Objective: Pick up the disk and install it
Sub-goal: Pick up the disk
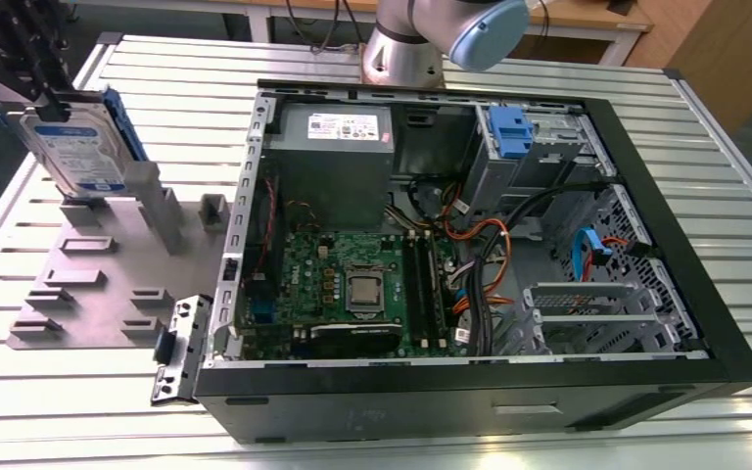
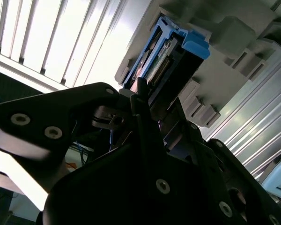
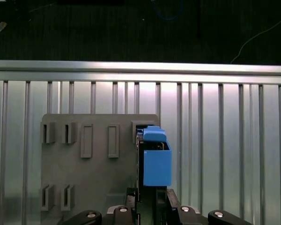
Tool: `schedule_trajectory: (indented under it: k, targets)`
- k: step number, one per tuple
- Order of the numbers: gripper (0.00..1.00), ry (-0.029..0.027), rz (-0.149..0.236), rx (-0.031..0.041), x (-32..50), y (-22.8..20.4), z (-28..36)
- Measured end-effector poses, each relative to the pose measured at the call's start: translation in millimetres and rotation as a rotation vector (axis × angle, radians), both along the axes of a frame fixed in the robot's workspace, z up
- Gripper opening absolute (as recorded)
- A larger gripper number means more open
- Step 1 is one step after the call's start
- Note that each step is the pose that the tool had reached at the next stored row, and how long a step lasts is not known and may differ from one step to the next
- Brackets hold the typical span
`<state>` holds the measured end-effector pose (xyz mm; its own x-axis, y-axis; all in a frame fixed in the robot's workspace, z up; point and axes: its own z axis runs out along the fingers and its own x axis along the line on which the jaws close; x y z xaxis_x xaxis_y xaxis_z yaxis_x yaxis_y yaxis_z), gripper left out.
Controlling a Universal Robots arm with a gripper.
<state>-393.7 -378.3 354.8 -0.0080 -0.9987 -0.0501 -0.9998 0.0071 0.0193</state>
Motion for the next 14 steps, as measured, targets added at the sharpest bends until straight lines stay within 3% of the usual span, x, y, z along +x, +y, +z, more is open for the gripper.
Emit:
schedule_trajectory:
  k: [5,14]
  targets:
    - [0.35,-0.0002,0.000,0.0001,0.0,0.0,17.0]
    - [0.35,-0.0005,0.000,0.0001,0.0,0.0,57.2]
